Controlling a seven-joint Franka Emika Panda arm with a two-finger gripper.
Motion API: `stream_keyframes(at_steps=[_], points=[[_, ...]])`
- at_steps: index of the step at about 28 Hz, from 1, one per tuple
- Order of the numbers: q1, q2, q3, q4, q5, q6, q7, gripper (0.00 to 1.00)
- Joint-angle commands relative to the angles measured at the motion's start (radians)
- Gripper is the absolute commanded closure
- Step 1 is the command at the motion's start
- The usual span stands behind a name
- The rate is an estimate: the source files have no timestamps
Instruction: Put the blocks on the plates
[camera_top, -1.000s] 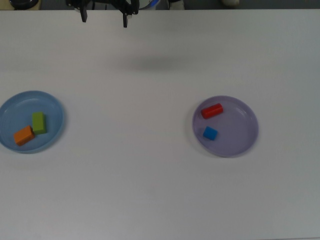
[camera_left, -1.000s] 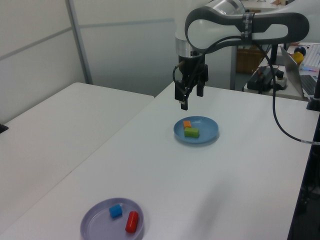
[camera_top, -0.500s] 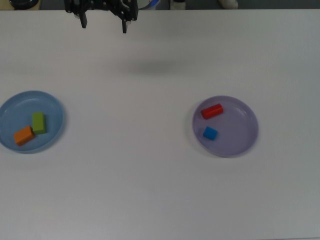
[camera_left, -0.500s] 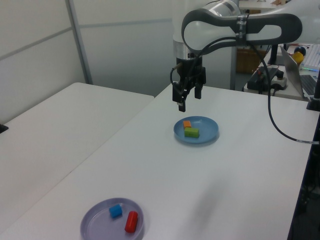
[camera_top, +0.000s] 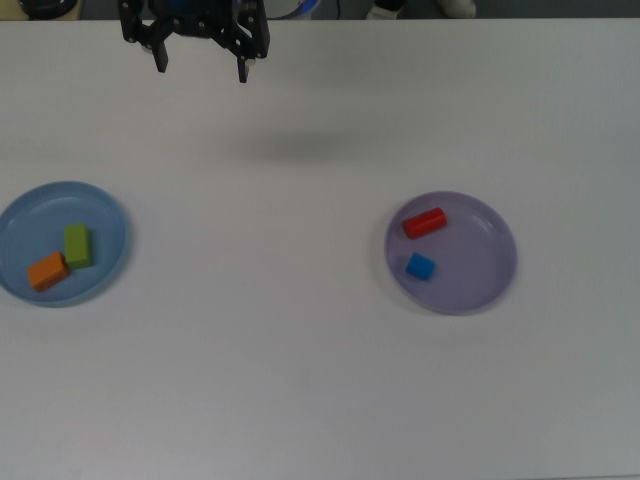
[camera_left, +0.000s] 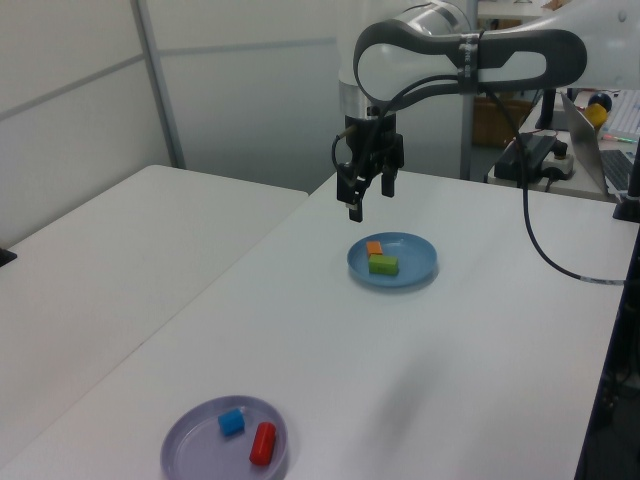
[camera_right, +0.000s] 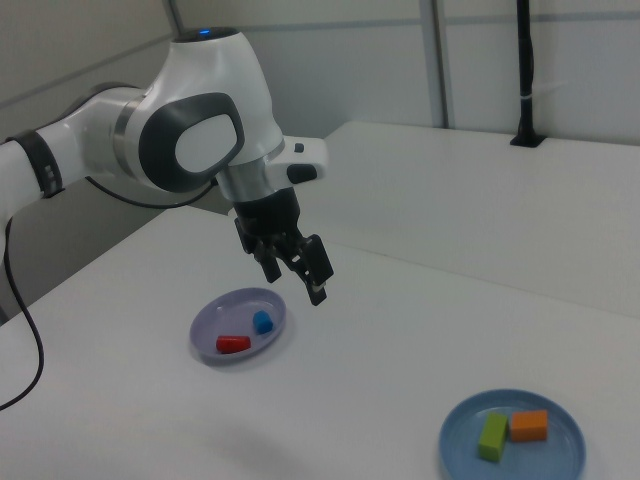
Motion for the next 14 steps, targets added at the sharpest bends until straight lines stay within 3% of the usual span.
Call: stream_keyframes(at_steps=[1, 14], points=[[-0.001, 0.008, -0.007, 0.012, 0.009, 0.023, -0.006, 0.0], [-0.004, 0.015, -0.007, 0.012, -0.025, 0.028, -0.058, 0.0]])
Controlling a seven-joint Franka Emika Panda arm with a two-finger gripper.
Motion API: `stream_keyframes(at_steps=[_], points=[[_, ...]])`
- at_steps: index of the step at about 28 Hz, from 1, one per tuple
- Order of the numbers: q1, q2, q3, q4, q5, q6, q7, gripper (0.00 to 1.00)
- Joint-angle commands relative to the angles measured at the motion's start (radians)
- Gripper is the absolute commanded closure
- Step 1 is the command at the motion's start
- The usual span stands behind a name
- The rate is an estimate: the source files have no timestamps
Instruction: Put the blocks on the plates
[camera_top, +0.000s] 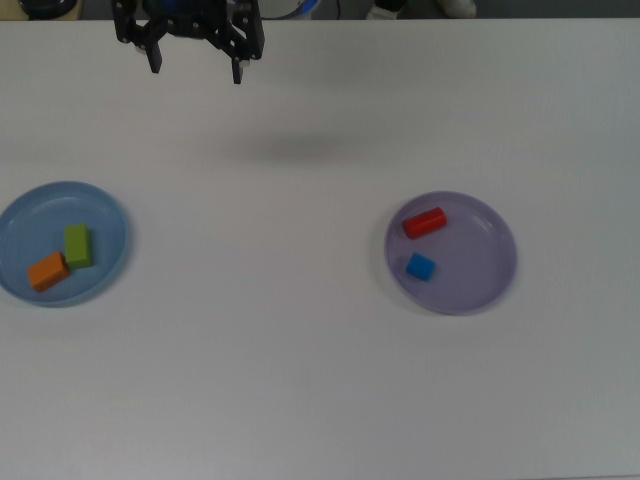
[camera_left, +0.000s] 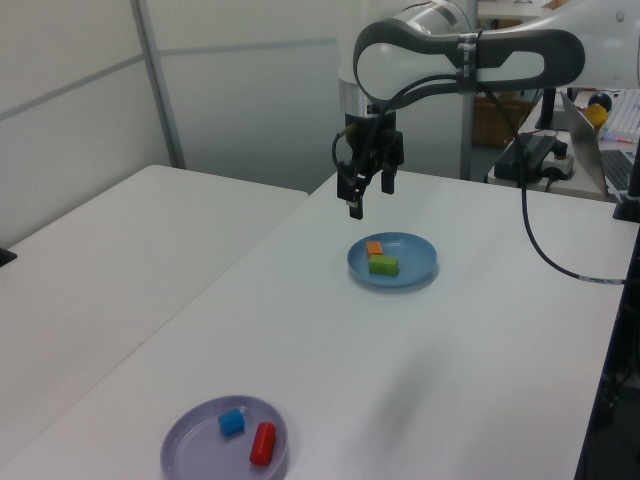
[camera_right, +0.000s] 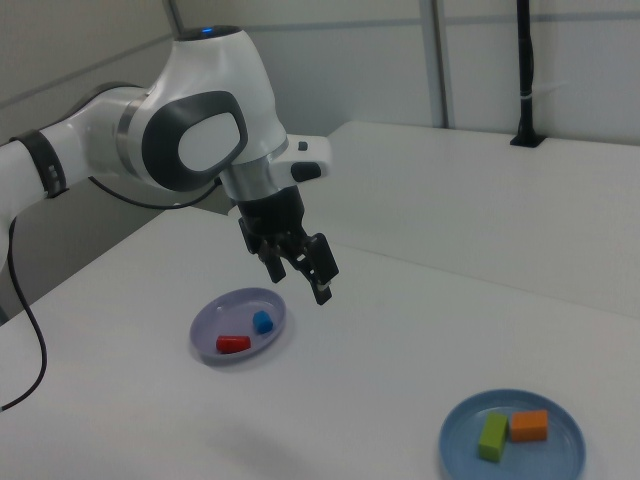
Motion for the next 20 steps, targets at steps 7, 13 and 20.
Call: stream_keyframes(at_steps=[7, 13, 20], points=[[0.001, 0.017, -0.006, 0.005, -0.018, 0.026, -0.078, 0.0], [0.001, 0.017, -0.004, 0.005, -0.016, 0.025, -0.125, 0.0], [0.001, 0.017, -0.004, 0.005, -0.013, 0.025, -0.117, 0.0]])
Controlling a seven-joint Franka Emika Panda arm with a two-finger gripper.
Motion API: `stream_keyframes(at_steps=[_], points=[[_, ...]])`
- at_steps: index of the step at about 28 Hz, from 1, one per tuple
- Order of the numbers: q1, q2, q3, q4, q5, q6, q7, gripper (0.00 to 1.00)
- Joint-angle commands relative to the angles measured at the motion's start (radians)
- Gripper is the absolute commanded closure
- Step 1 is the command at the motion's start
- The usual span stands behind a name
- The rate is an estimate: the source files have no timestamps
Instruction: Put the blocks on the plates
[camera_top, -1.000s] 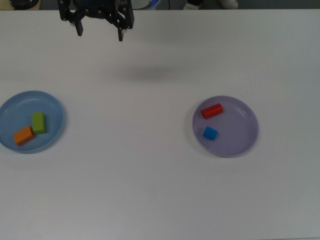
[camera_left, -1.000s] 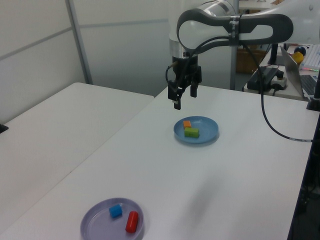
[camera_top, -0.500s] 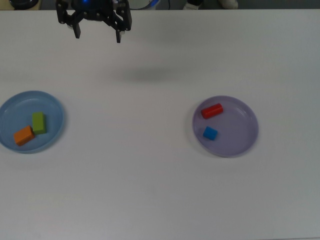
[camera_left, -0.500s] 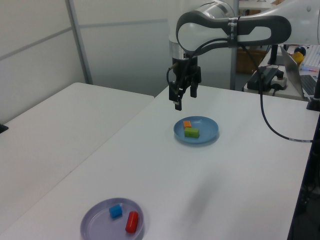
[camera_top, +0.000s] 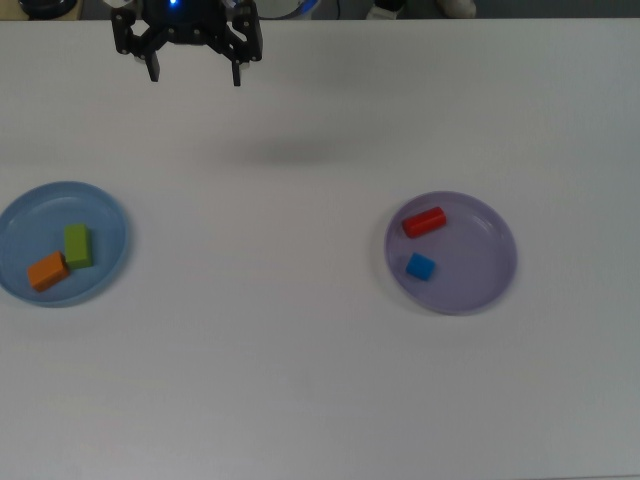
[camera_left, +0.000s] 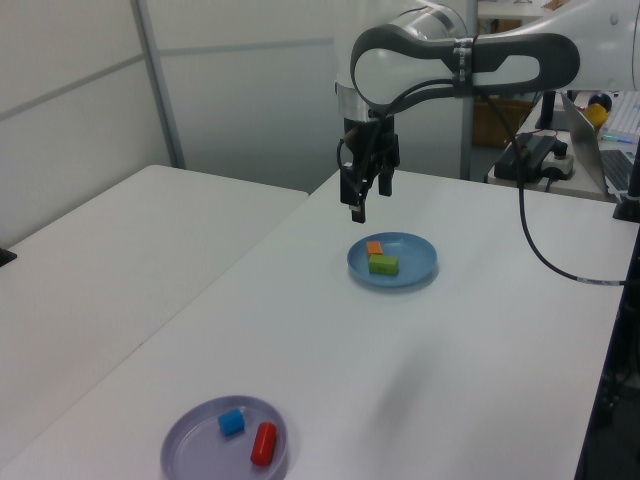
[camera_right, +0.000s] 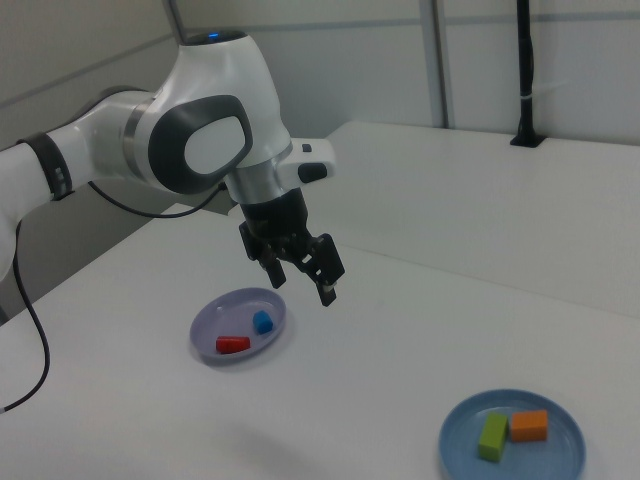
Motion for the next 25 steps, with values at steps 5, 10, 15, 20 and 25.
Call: stream_keyframes(at_steps=[5, 10, 15, 20, 25], points=[[0.001, 0.005, -0.004, 0.007, -0.005, 0.024, -0.021, 0.0], [-0.004, 0.004, -0.007, 0.009, 0.003, 0.024, -0.015, 0.0], [-0.005, 0.004, -0.007, 0.009, 0.002, 0.023, -0.015, 0.0], [-0.005, 0.004, -0.007, 0.009, 0.002, 0.023, -0.015, 0.0], [-0.005, 0.004, -0.006, 0.009, 0.002, 0.023, -0.015, 0.0]])
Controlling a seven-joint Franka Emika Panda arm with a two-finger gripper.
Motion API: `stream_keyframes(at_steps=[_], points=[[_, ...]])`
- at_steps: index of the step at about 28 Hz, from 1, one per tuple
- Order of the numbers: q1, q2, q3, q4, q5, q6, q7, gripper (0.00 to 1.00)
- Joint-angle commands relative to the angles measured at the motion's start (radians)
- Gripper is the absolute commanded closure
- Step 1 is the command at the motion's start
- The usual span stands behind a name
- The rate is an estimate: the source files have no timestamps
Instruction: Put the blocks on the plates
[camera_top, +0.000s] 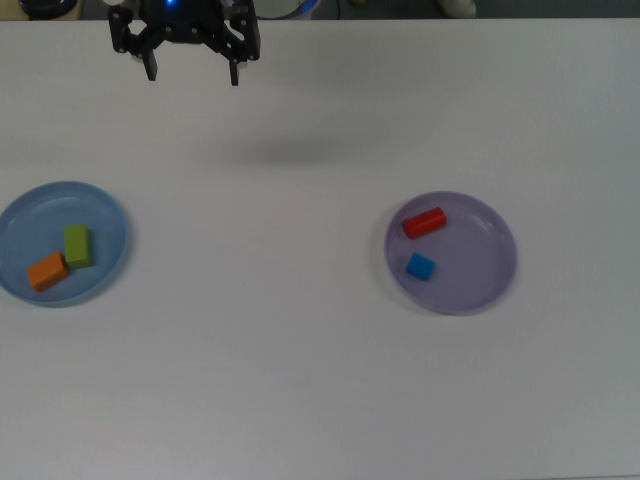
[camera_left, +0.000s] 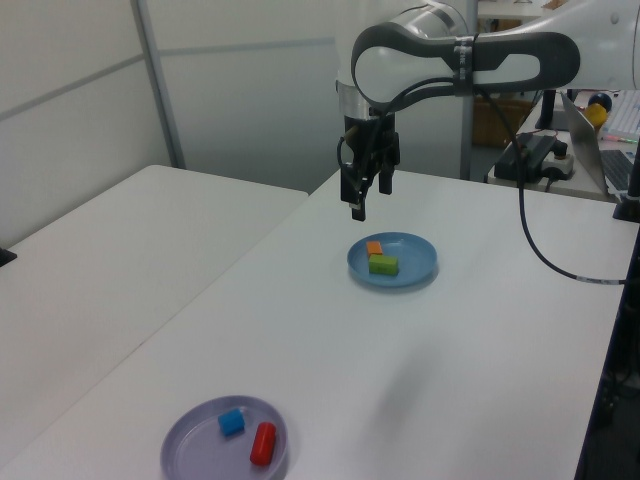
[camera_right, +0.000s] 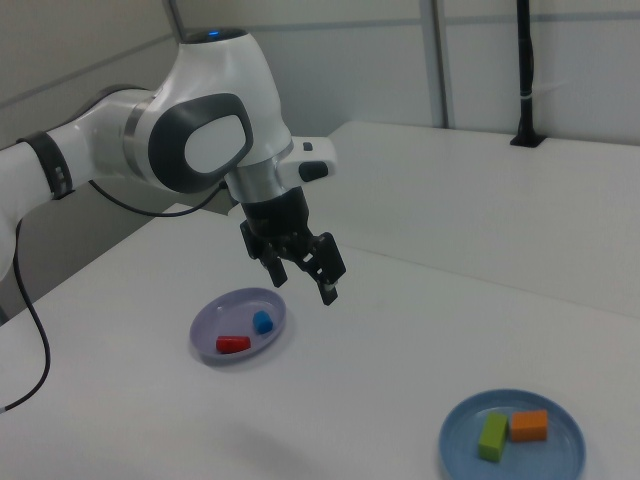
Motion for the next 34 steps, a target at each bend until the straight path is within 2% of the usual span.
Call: stream_keyframes(at_steps=[1, 31, 34], points=[[-0.003, 0.004, -0.004, 0.004, 0.002, 0.023, -0.015, 0.0], [-0.009, 0.004, -0.006, 0.004, 0.002, 0.023, -0.015, 0.0], [0.003, 0.004, -0.023, 0.004, 0.002, 0.021, -0.015, 0.0]])
